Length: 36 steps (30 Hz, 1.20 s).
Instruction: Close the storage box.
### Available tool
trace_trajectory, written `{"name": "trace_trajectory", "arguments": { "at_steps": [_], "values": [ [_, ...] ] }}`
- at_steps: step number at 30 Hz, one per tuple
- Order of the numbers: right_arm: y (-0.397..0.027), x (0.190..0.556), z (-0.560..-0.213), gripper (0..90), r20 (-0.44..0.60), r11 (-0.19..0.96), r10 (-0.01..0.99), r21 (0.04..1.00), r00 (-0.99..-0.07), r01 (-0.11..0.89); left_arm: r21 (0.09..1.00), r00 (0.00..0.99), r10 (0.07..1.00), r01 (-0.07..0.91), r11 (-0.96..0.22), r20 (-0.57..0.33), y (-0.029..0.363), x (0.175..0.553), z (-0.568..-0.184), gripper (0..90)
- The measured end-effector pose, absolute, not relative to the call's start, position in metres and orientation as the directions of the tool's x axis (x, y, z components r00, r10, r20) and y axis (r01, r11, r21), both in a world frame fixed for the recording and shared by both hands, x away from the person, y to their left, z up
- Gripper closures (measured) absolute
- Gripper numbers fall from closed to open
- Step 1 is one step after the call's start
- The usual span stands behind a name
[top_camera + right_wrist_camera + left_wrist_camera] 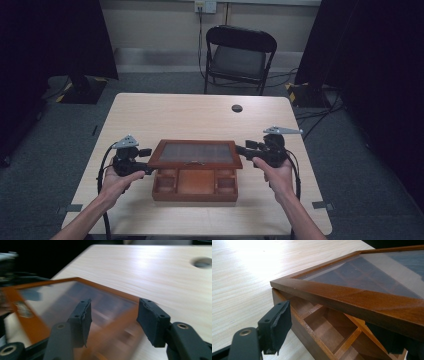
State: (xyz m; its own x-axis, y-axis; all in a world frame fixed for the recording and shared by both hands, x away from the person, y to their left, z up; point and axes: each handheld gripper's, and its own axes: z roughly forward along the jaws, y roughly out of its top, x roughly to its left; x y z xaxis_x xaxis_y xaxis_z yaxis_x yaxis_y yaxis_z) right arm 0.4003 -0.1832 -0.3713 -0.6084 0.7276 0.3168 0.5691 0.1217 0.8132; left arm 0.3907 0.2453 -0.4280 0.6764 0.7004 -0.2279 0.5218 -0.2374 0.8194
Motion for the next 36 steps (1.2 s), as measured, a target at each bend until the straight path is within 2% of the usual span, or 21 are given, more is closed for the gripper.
{"name": "trace_trajectory", "arguments": {
  "at_steps": [4, 10, 16, 29, 36],
  "values": [
    [-0.152, 0.399, -0.356, 50.4, 0.314, 0.180, 0.644, 0.824, -0.697, 0.538, 0.817, 0.678, 0.700, 0.522, -0.245, -0.224, 0.245, 0.390, -0.430, 20.8],
    [-0.107, 0.394, -0.349, 64.5, 0.316, 0.277, 0.503, 0.823, -0.805, 0.496, 0.816, 0.683, 0.693, 0.523, -0.244, -0.230, 0.245, 0.389, -0.432, 20.9],
    [-0.083, 0.394, -0.354, 74.5, 0.351, 0.332, 0.407, 0.803, -0.843, 0.495, 0.813, 0.688, 0.690, 0.523, -0.257, -0.224, 0.246, 0.388, -0.434, 20.9],
    [-0.079, 0.398, -0.370, 80.4, 0.419, 0.373, 0.338, 0.762, -0.843, 0.529, 0.808, 0.692, 0.681, 0.530, -0.256, -0.238, 0.245, 0.388, -0.437, 20.8],
    [-0.078, 0.399, -0.371, 80.9, 0.407, 0.396, 0.336, 0.758, -0.850, 0.519, 0.798, 0.686, 0.688, 0.541, -0.266, -0.236, 0.244, 0.391, -0.439, 20.8]
  ]
}}
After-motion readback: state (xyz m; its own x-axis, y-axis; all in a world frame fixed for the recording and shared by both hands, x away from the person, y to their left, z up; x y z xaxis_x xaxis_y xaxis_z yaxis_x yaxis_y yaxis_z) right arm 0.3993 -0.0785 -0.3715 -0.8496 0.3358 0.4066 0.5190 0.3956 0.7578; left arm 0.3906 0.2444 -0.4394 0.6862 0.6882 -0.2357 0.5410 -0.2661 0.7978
